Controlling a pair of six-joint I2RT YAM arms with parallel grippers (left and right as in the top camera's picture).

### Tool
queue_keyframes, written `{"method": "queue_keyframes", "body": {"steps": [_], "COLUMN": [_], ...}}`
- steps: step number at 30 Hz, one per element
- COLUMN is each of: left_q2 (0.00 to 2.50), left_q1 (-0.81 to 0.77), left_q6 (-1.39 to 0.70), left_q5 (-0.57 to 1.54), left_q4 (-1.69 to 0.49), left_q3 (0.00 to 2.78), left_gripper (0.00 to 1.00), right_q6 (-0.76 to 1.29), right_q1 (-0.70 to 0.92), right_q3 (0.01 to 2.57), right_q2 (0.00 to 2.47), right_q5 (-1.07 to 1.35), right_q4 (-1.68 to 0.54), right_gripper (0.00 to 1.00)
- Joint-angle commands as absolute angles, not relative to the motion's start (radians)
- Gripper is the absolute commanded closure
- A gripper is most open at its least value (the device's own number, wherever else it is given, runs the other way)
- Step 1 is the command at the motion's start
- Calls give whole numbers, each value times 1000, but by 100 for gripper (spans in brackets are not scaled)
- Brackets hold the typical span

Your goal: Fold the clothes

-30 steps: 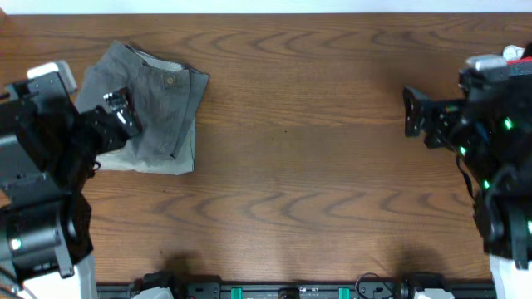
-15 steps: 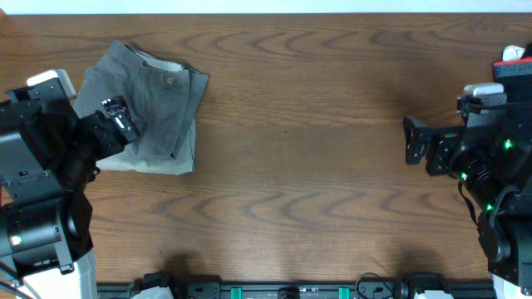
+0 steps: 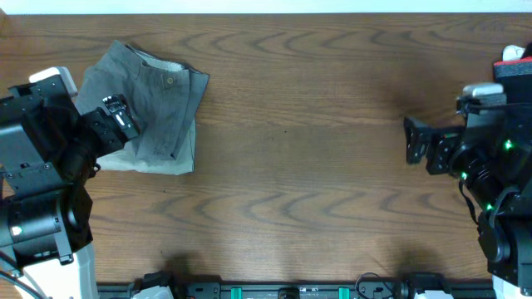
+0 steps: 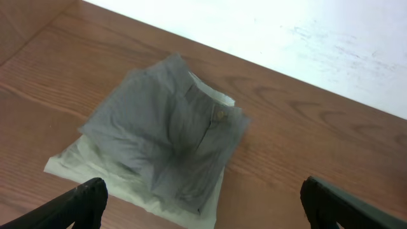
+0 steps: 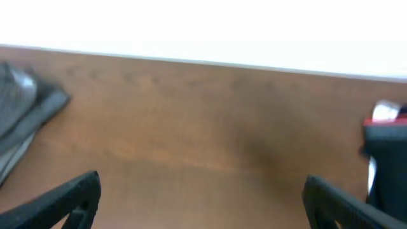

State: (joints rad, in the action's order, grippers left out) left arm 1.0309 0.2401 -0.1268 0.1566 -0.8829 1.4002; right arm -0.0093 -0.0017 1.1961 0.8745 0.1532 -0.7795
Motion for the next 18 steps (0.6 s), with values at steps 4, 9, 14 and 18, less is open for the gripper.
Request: {"method": "queue_keyframes", "body": {"steps": [4,9,14,18], "left_q2": [1034,1034,1034,1034], "left_q1": [239,239,239,239], "left_q6": [-128,-128,-128,-128], "left_q5": [148,148,148,148], "left_q4": [-883,-883,-883,-883], "left_q3": [1393,1393,1394,1393], "left_gripper": [2,2,2,2], "right_q6": [-32,-32,-39,-39], "right_q1": [-4,-3,-3,-3], "right_q3": [1007,746,535,382], "right_q2": [725,536,367,253], "right_q5": [101,102,101,102], "right_q4": [-562,-410,-242,-79], "right_gripper": [1,1,1,0]}}
